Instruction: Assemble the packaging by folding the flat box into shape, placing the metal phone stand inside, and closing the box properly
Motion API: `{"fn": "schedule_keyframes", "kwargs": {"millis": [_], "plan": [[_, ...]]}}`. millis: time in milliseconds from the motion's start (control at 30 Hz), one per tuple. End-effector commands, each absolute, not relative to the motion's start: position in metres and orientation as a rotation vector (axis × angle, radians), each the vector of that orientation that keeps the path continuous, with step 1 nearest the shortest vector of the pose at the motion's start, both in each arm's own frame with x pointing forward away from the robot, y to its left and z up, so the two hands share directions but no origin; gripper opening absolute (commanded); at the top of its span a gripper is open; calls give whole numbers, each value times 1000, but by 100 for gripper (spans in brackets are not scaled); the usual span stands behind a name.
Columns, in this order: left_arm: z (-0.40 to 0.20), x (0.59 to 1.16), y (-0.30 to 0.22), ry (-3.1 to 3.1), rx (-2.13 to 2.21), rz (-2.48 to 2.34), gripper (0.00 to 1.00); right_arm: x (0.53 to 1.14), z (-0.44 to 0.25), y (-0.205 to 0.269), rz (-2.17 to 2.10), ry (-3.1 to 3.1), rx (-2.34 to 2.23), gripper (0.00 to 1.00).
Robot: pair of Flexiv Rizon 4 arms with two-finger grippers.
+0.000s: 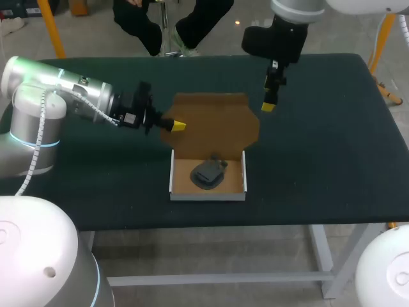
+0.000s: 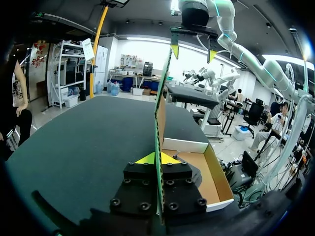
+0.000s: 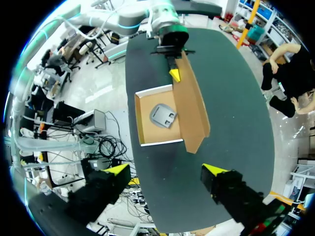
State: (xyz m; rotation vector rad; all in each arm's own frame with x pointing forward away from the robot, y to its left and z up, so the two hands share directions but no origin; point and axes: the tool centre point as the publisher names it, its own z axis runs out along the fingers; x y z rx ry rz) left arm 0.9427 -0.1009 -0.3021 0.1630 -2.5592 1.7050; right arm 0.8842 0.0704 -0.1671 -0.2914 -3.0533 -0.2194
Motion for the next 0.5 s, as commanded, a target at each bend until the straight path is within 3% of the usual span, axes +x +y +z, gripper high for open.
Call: {"fn": "schedule_keyframes", "kwargs": {"millis": [33, 500], "plan": [[-300, 936, -100, -2582, 160, 1744, 0, 885, -165, 72, -216, -3053, -289, 100], [-307, 931, -101, -2644, 64, 1811, 0, 884, -163, 80, -215, -3074, -228, 100]]}}
